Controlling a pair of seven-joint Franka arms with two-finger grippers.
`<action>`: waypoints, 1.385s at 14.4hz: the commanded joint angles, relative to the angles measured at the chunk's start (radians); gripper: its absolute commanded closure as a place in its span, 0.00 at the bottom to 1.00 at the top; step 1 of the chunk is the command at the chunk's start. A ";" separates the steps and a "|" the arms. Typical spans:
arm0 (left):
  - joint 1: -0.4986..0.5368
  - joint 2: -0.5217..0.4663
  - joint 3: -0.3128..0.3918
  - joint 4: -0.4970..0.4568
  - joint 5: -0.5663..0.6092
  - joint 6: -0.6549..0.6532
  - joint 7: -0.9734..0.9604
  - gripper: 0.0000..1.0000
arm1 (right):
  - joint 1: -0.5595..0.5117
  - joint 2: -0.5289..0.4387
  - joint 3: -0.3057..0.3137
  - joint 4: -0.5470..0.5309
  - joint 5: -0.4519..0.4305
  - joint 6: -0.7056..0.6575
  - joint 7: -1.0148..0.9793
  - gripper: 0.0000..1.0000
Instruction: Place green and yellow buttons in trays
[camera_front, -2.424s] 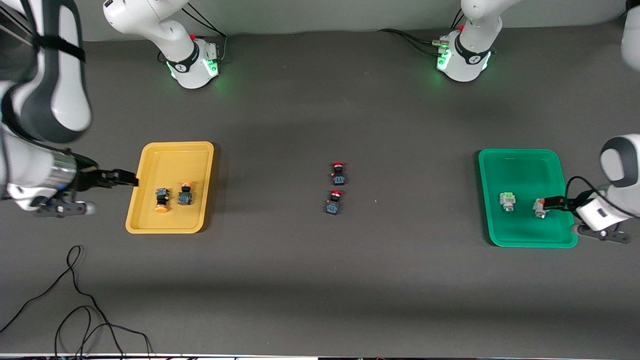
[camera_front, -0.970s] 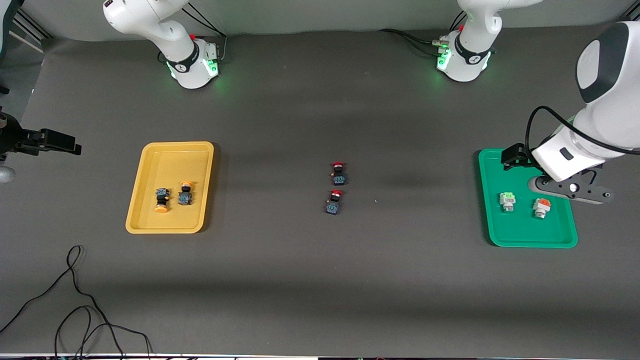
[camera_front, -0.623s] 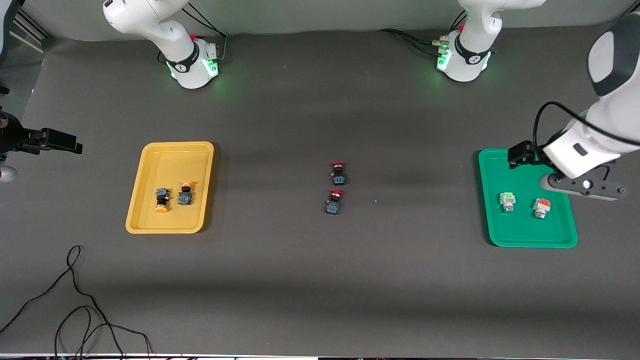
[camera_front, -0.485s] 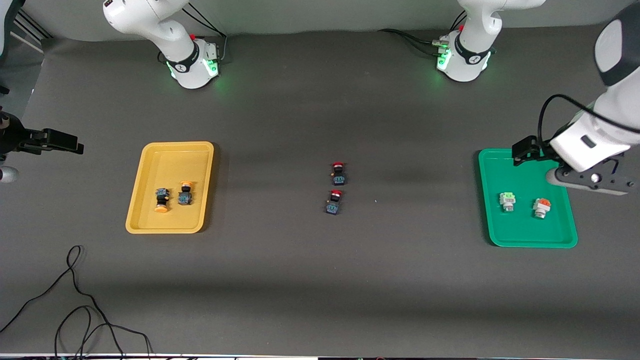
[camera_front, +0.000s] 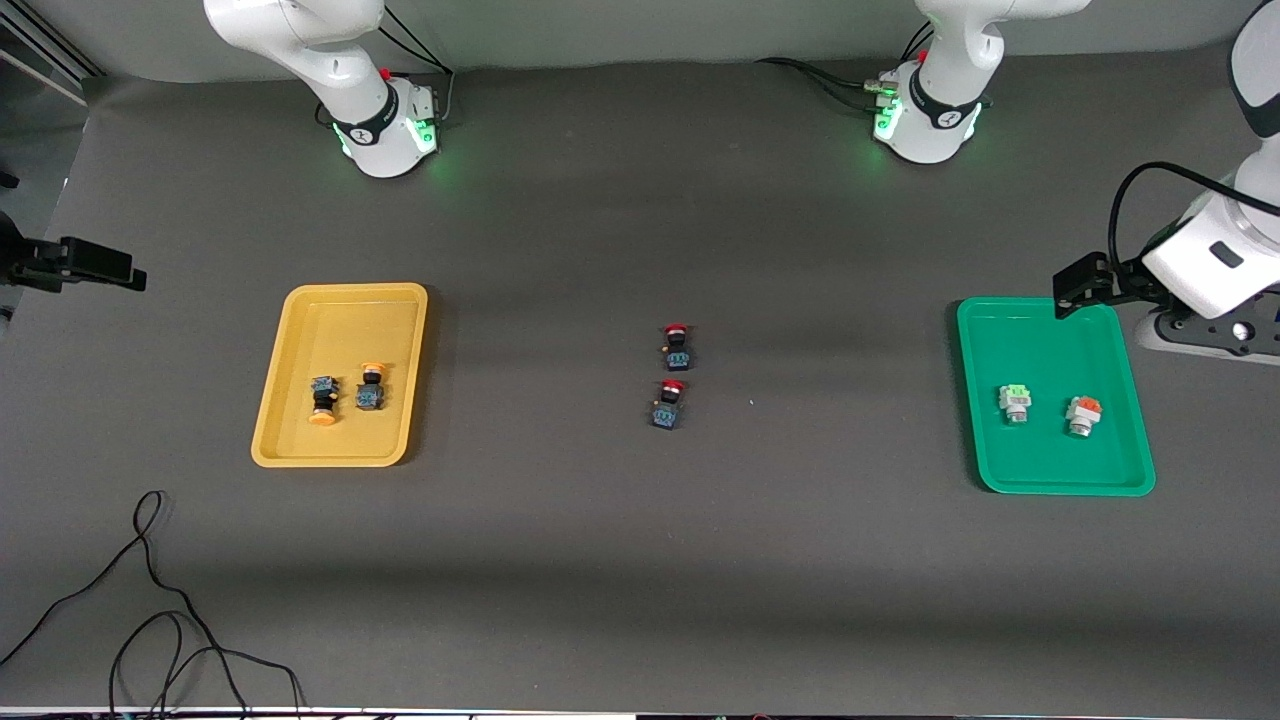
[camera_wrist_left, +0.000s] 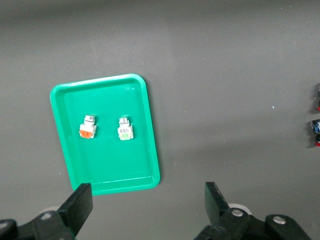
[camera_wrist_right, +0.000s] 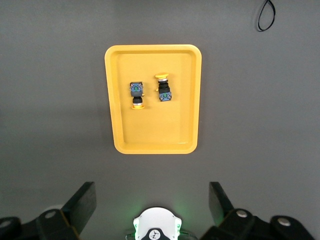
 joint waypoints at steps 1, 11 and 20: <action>0.011 -0.024 -0.007 -0.019 -0.011 0.035 -0.012 0.00 | -0.042 -0.190 0.065 -0.268 -0.026 0.148 0.032 0.00; 0.009 -0.023 -0.004 -0.011 -0.002 0.028 -0.115 0.00 | -0.024 -0.205 0.097 -0.316 -0.055 0.202 0.037 0.00; 0.011 -0.020 0.004 -0.010 0.000 0.034 -0.114 0.00 | -0.024 -0.206 0.096 -0.318 -0.055 0.190 0.035 0.00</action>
